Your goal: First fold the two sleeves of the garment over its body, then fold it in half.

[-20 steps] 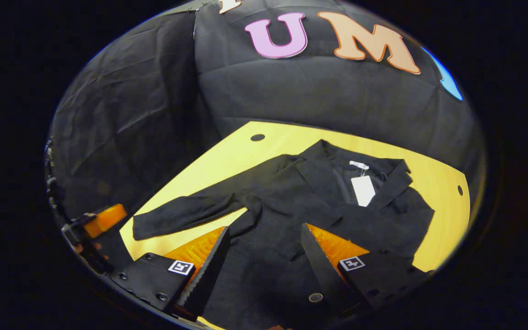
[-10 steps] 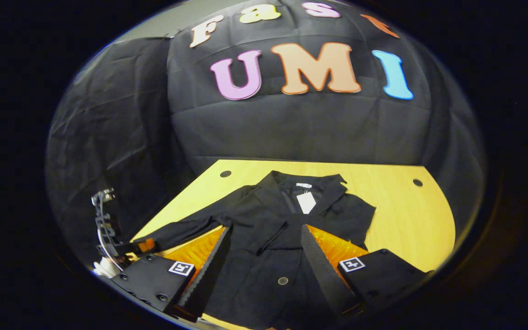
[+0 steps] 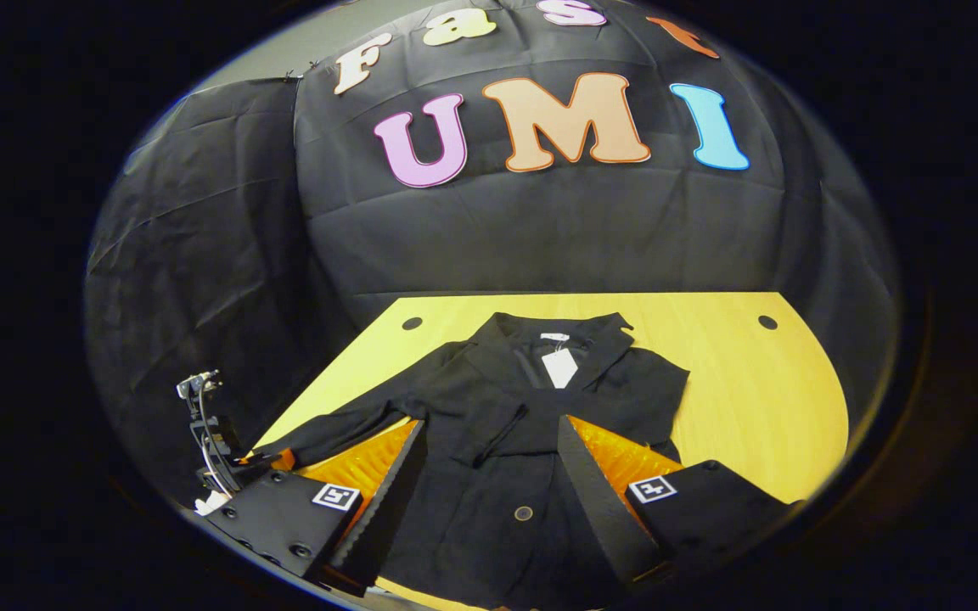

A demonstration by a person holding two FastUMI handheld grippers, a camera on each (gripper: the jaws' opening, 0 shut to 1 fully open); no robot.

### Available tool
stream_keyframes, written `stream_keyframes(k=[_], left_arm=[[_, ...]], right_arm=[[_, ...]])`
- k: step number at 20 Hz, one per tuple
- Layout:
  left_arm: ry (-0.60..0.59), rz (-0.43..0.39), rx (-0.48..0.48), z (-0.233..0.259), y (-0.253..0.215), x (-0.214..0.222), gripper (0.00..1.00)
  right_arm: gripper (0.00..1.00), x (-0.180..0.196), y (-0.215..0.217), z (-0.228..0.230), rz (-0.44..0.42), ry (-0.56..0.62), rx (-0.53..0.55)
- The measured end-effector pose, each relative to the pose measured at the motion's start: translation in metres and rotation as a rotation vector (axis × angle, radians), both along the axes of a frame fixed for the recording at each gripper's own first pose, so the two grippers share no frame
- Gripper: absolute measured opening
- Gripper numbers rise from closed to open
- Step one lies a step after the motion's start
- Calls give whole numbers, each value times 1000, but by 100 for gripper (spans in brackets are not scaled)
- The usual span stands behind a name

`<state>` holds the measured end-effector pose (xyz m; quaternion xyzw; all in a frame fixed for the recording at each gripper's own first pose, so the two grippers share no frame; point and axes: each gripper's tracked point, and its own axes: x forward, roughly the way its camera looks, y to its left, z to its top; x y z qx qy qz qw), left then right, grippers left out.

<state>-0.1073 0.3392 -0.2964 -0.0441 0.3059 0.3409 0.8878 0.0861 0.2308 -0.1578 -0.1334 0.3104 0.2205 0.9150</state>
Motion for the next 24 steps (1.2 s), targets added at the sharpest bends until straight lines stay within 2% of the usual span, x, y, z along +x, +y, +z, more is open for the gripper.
stream_keyframes(k=[1,3,5,8,10,13,18,20,24], left_arm=[[6,-24,1,0,-1,4,87],[31,-68,-2,-2,-8,10,72],[45,-97,-8,-2,-12,17,53],[39,-96,-4,-3,-18,20,15],[-1,-95,-21,-1,-18,22,6],[-78,-107,-68,1,-19,24,1],[-93,-114,-98,8,-18,21,0],[-114,-156,-90,24,-32,28,0],[-165,-317,-49,70,-91,71,0]], right_arm=[[99,0,1,0,4,2,6],[98,1,0,2,1,7,13],[99,4,-6,6,-9,-3,14],[100,5,-13,10,-23,-14,13],[99,3,-17,10,-31,-17,10],[99,-6,-23,11,-39,-9,15],[98,-12,-32,19,-46,-28,25],[98,-15,-42,21,-61,-34,30],[99,-22,-72,21,-118,-33,55]])
